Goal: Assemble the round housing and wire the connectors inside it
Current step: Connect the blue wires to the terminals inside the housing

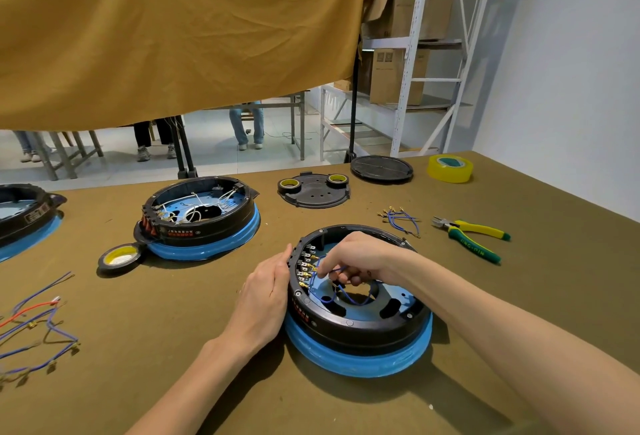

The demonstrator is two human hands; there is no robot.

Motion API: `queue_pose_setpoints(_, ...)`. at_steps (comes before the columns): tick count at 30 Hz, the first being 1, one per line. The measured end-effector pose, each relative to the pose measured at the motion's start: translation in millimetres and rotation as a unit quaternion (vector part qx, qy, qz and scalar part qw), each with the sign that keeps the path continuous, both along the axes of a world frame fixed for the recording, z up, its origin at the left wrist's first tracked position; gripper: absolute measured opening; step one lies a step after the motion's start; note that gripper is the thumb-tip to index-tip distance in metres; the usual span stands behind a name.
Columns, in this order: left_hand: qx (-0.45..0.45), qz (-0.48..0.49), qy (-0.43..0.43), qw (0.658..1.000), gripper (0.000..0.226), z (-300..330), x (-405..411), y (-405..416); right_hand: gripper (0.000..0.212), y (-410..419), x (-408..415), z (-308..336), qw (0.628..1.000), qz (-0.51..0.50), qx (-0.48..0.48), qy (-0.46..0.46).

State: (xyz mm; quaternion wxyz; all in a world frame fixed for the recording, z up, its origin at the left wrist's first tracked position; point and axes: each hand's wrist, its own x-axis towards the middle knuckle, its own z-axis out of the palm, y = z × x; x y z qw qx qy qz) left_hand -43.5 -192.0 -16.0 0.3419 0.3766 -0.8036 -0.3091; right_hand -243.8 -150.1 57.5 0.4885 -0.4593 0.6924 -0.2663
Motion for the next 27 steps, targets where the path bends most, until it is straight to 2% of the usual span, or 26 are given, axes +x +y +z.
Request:
queue_pose_setpoints(10,-0.005,-0.004,-0.017,1.0,0.055,0,2,0,0.01,-8,4,0,1.0,0.01,-0.007,0.024)
queue_pose_setpoints(19,-0.005,-0.007,-0.014,1.0,0.064,0,3,0,0.007,-11,4,-3,1.0,0.014,-0.015,-0.001)
queue_pose_setpoints(27,-0.028,-0.007,-0.045,0.999,0.067,0,5,0,0.005,-16,7,2,0.999,0.012,0.004,0.032)
